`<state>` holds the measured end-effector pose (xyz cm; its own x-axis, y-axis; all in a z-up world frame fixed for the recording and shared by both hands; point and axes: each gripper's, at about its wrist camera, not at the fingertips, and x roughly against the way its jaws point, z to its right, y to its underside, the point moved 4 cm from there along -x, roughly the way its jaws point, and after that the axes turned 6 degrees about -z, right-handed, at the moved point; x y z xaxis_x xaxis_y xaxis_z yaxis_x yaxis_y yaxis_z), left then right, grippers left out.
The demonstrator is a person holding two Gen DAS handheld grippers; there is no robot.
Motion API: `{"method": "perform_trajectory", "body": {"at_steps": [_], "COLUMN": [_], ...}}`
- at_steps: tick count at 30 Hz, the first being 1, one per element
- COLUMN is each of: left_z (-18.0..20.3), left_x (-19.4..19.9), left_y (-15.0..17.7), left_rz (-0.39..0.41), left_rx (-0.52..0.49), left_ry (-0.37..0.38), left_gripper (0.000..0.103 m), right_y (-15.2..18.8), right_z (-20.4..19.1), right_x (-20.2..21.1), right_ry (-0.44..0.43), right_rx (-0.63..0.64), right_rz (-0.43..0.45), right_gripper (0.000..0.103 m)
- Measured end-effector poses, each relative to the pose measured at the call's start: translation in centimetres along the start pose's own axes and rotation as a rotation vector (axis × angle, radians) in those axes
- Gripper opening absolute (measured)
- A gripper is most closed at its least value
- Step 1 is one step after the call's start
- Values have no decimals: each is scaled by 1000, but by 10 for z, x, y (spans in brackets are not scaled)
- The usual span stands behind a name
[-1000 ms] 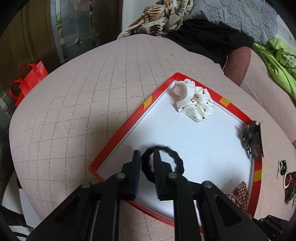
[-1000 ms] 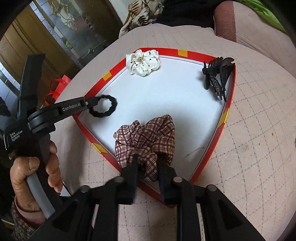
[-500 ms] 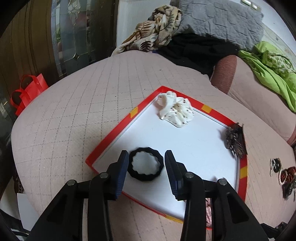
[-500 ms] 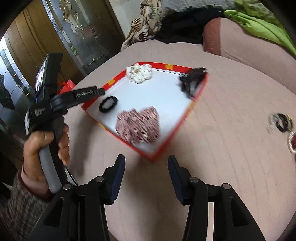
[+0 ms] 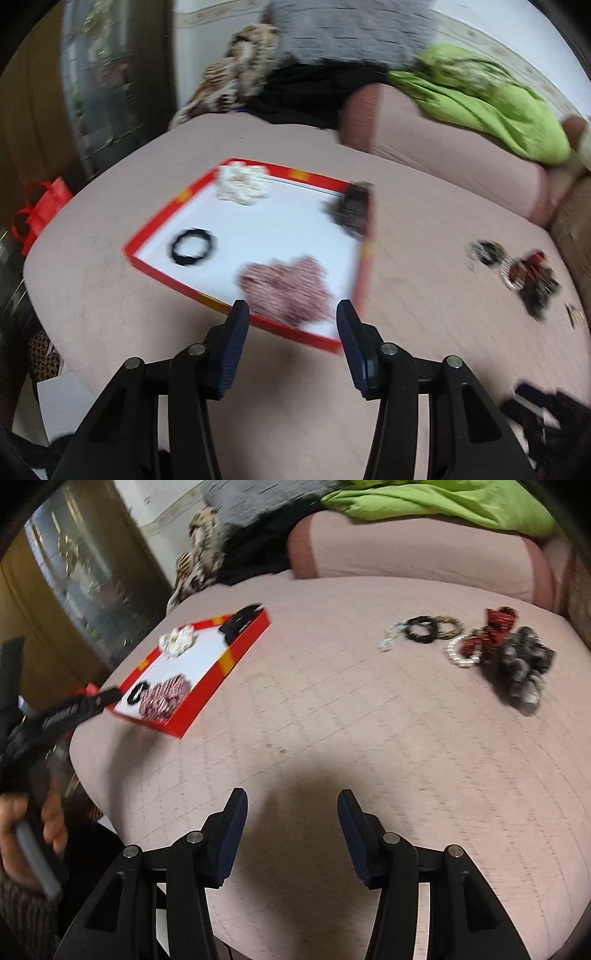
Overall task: Organize jewelry
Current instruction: 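Move both open tools back toward the remaining accessories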
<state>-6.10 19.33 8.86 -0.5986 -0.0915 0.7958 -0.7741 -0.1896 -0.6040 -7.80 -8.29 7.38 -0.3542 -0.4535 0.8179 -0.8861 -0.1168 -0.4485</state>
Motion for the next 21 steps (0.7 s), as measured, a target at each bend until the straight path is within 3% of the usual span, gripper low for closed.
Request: {"method": "perform_trajectory", "body": {"at_steps": [4, 7, 15, 21], "left_z": [47, 68, 121, 151], "left_x": [20, 30, 41, 53], "left_y": [7, 14, 29, 6], "left_rz": [-13, -9, -22, -51], "left_rx": [-66, -80, -221, -278], "left_ry": [56, 95, 128, 183], "left_gripper": [50, 62, 62, 62], "right_y": [-14, -15, 9, -25], "right_z": [27, 48, 104, 144], "right_x": [31, 53, 73, 115], "right_ry": [32, 57, 94, 121], "right_rx": [-67, -107, -246, -298], "right_rz": [84, 142, 147, 213], "right_gripper": [55, 57, 58, 57]}}
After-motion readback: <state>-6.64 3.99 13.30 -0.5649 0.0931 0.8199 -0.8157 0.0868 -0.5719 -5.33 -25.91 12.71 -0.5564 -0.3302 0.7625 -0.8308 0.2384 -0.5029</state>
